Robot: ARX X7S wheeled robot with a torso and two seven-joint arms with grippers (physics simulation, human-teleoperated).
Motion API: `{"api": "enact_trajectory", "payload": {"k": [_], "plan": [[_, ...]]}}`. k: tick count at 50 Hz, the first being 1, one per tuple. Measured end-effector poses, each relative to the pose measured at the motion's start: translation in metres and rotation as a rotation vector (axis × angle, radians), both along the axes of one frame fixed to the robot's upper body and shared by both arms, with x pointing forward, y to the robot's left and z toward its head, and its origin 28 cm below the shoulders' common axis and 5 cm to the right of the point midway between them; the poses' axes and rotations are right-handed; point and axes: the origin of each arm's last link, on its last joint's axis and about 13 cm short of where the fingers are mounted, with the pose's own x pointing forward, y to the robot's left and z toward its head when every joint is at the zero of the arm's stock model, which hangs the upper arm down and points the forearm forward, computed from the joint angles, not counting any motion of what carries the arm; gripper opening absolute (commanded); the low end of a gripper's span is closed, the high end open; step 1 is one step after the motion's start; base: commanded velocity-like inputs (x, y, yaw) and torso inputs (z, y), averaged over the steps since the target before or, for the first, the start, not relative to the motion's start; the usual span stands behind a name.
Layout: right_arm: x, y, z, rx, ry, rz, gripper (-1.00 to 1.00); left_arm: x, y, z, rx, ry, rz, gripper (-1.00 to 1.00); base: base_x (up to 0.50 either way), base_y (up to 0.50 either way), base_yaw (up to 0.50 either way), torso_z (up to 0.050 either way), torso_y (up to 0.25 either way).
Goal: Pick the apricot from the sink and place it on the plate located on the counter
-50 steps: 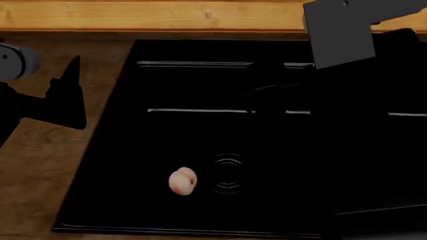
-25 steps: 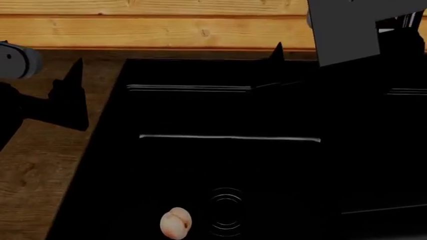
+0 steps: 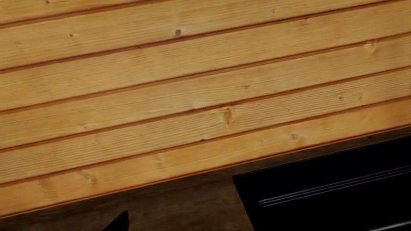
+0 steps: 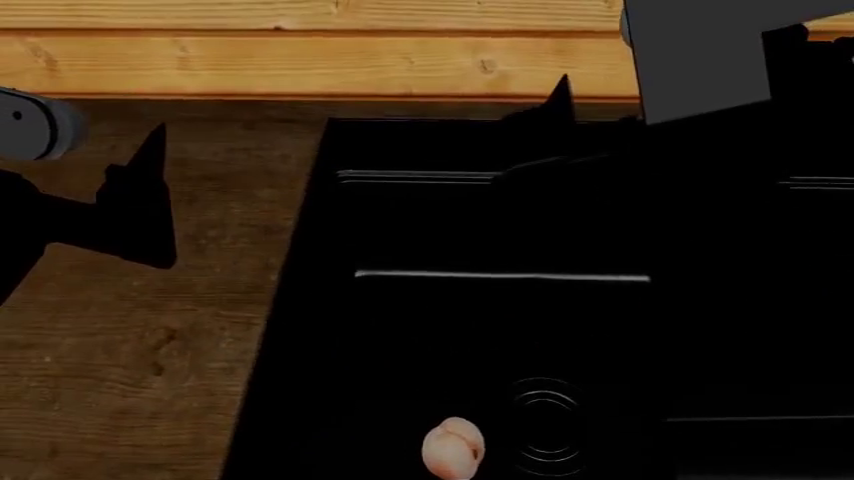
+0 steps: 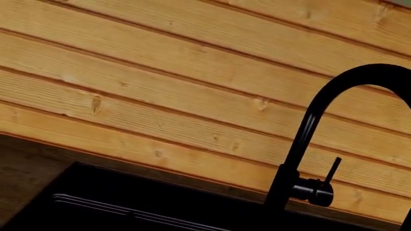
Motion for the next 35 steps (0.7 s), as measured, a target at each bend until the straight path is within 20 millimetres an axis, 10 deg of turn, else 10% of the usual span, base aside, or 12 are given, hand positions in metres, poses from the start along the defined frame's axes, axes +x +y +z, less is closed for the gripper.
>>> {"api": "enact_trajectory", "payload": {"k": [35], "plan": [[-0.004, -0.015, 0.025, -0.079, 0.097, 0.003, 1.00, -0.004, -0.003, 0.012, -0.027, -0.003, 0.004, 1.00, 0.00, 0.00, 0.00, 0.000, 0.000]]}}
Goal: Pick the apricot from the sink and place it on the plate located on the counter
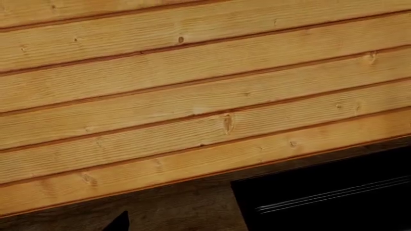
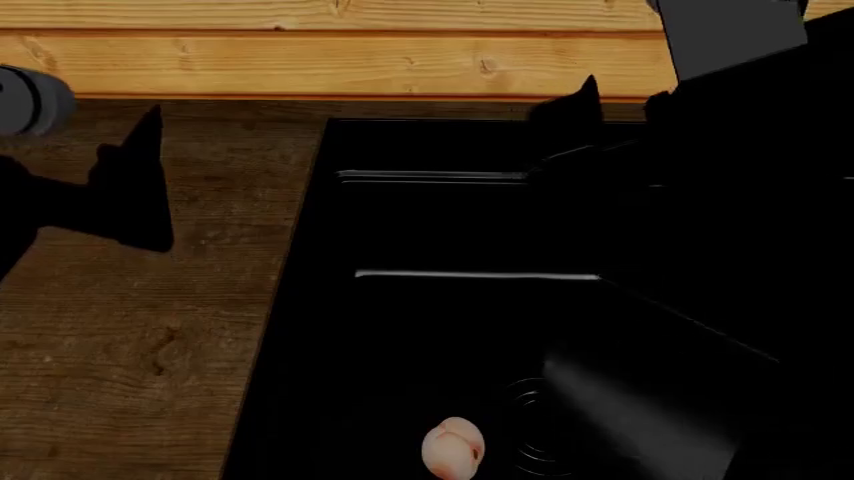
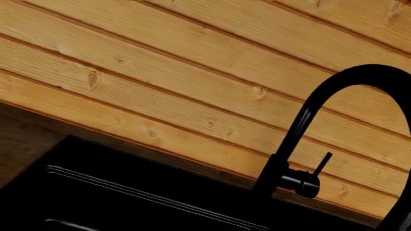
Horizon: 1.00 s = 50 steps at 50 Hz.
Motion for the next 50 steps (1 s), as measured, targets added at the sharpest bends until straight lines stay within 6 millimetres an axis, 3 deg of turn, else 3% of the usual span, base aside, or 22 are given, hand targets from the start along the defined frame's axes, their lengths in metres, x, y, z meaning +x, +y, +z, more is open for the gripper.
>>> {"api": "enact_trajectory", "payload": {"k": [13, 50], "plan": [[-0.010, -0.007, 0.012, -0.055, 0.104, 0.041, 1.00, -0.001, -0.003, 0.005, 0.000, -0.010, -0.013, 1.00, 0.00, 0.00, 0.00, 0.000, 0.000], [0.005, -0.027, 0.002, -0.237, 0.409, 0.276, 1.00, 0.002, -0.008, 0.007, 0.001, -0.007, -0.049, 1.00, 0.00, 0.00, 0.00, 0.000, 0.000]]}}
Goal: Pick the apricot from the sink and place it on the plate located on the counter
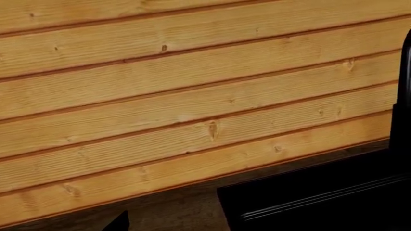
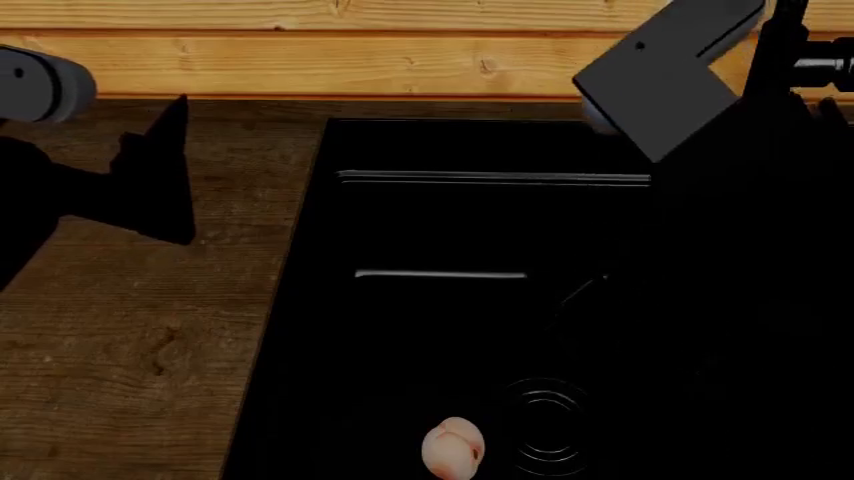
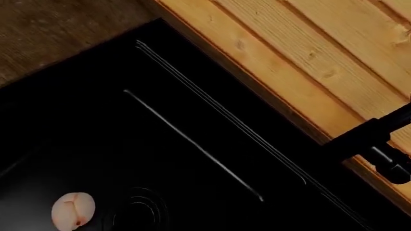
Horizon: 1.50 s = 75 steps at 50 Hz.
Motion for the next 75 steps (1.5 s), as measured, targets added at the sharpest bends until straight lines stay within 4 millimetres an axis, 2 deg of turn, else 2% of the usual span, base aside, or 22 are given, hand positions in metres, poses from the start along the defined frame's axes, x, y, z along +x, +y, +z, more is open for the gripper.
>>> {"api": "enact_trajectory", "payload": {"k": [14, 28, 39, 60, 75], "plan": [[0.004, 0.005, -0.007, -0.043, 0.085, 0.100, 1.00, 0.004, -0.001, -0.003, 0.002, 0.009, -0.004, 1.00, 0.00, 0.00, 0.00, 0.000, 0.000], [0.009, 0.020, -0.014, -0.040, 0.137, 0.188, 1.00, 0.006, -0.002, -0.003, 0.007, 0.015, -0.007, 1.00, 0.00, 0.00, 0.00, 0.000, 0.000], [0.013, 0.033, -0.027, -0.033, 0.182, 0.234, 1.00, 0.007, -0.003, -0.004, 0.010, 0.020, -0.006, 1.00, 0.00, 0.00, 0.00, 0.000, 0.000], [0.019, 0.061, -0.048, -0.046, 0.254, 0.284, 1.00, 0.010, 0.000, -0.007, 0.008, 0.033, -0.003, 1.00, 0.00, 0.00, 0.00, 0.000, 0.000], [0.022, 0.073, -0.059, -0.066, 0.305, 0.291, 1.00, 0.013, 0.001, -0.009, 0.007, 0.041, 0.000, 1.00, 0.00, 0.00, 0.00, 0.000, 0.000]]}}
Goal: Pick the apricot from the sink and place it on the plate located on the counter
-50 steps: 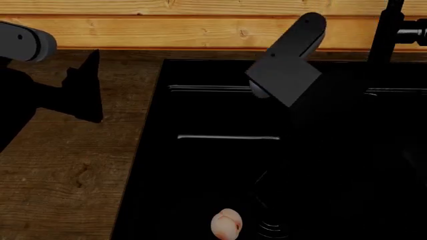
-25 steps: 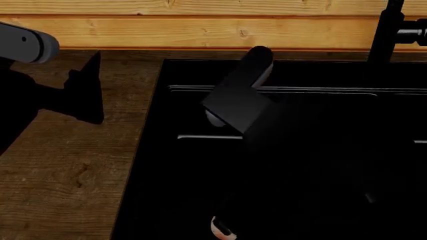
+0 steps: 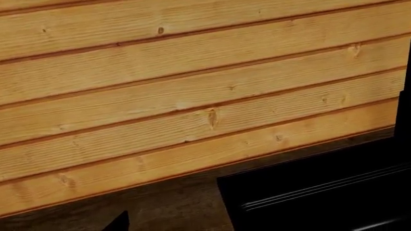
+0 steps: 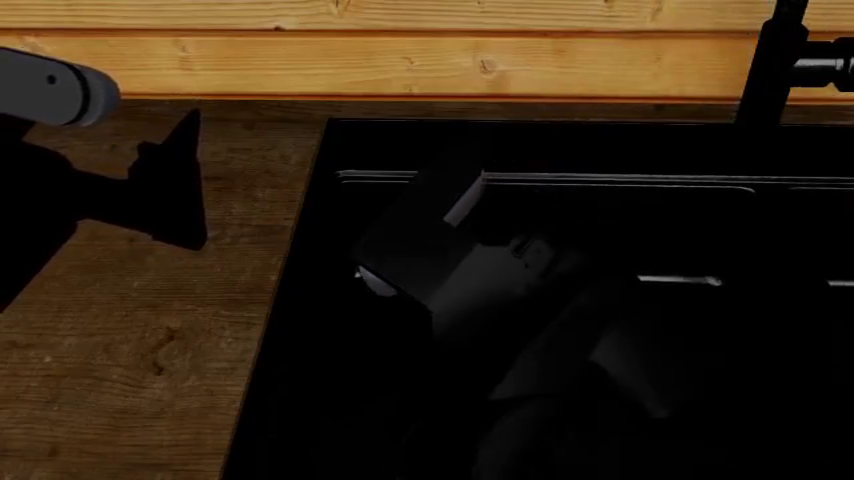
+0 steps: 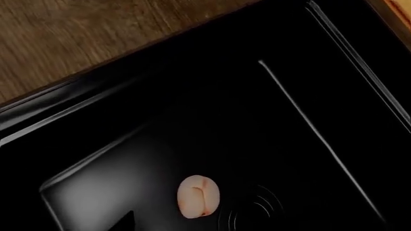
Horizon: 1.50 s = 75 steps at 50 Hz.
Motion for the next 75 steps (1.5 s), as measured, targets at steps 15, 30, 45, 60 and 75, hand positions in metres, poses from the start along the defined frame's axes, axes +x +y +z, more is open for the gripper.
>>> {"api": "enact_trajectory", "payload": {"k": [15, 30, 45, 60, 75], "plan": [[0.016, 0.007, -0.008, -0.039, 0.021, -0.015, 1.00, 0.006, 0.001, -0.002, -0.004, 0.012, 0.000, 1.00, 0.00, 0.00, 0.00, 0.000, 0.000], [0.048, 0.014, -0.024, -0.067, 0.052, -0.037, 1.00, 0.012, 0.004, -0.005, -0.009, 0.026, 0.008, 1.00, 0.00, 0.00, 0.00, 0.000, 0.000], [0.067, 0.019, -0.044, -0.078, 0.103, -0.030, 1.00, 0.017, 0.006, -0.007, -0.010, 0.035, 0.009, 1.00, 0.00, 0.00, 0.00, 0.000, 0.000], [0.071, 0.022, -0.067, -0.086, 0.159, -0.020, 1.00, 0.018, 0.006, -0.007, -0.010, 0.036, 0.006, 1.00, 0.00, 0.00, 0.00, 0.000, 0.000], [0.072, 0.020, -0.085, -0.090, 0.204, -0.026, 1.00, 0.017, 0.005, -0.006, -0.010, 0.034, -0.001, 1.00, 0.00, 0.00, 0.00, 0.000, 0.000]]}}
